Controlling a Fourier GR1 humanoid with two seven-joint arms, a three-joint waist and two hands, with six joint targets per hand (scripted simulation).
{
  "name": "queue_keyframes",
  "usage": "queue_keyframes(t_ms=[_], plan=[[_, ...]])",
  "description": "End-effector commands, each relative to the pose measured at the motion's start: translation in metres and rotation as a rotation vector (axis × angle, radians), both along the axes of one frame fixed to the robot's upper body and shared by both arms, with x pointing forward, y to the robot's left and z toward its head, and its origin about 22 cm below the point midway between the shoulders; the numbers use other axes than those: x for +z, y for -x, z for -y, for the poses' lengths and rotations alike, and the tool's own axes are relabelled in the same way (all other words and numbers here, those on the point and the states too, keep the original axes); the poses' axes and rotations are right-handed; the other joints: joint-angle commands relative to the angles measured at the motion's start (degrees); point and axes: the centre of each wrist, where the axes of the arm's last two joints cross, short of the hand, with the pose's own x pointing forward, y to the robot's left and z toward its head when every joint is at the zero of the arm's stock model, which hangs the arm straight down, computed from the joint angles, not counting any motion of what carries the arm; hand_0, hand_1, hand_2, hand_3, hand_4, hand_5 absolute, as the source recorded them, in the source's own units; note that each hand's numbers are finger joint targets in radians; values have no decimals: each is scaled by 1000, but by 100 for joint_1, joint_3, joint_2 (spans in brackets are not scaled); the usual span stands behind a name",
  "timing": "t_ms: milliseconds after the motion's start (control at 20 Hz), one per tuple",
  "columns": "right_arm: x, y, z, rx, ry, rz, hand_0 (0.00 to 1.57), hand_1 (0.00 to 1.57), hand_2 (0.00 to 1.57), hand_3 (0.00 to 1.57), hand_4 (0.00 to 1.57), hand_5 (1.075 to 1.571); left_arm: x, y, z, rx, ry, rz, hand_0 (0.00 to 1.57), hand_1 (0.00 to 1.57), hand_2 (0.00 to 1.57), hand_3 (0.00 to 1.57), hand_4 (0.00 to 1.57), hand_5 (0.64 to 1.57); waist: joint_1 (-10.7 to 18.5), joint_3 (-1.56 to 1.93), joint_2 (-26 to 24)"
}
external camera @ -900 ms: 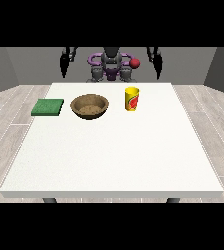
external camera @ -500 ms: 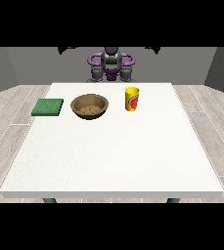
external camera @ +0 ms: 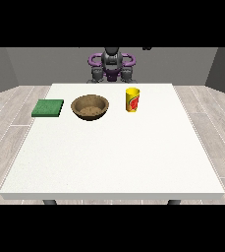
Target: Pick the cup and pour the ball into the bowl, then pick the bowl and place it on the pad
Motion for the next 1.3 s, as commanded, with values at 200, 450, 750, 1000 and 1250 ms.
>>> queue_keyframes(t_ms=[200, 450, 750, 1000, 1250], plan=[[22, -16, -17, 58, -7, 254, 0, 0, 0, 0, 721, 1546, 14, -38, 14, 23, -61, 264, 0, 0, 0, 0, 593, 1550, -296, 1, 1797], [0, -27, -18, 43, -3, 377, 0, 0, 0, 0, 702, 1545, -9, -43, 6, 20, -113, 396, 0, 0, 0, 0, 570, 1520, -49, 1, 2663], [14, -34, 25, 68, -1, 417, 0, 0, 0, 0, 678, 1547, -57, -59, -14, 55, -143, 397, 0, 0, 0, 0, 407, 1484, -370, 0, 2980], [13, -43, 44, 30, -9, 433, 0, 0, 0, 0, 671, 1560, -88, -70, -39, 20, -155, 370, 0, 0, 0, 0, 41, 1457, -254, -1, 2981], [-23, -39, 43, 35, -7, 403, 0, 0, 0, 0, 665, 1559, -111, -82, -36, 11, -149, 360, 0, 0, 0, 0, 108, 1436, -312, 0, 2978]])
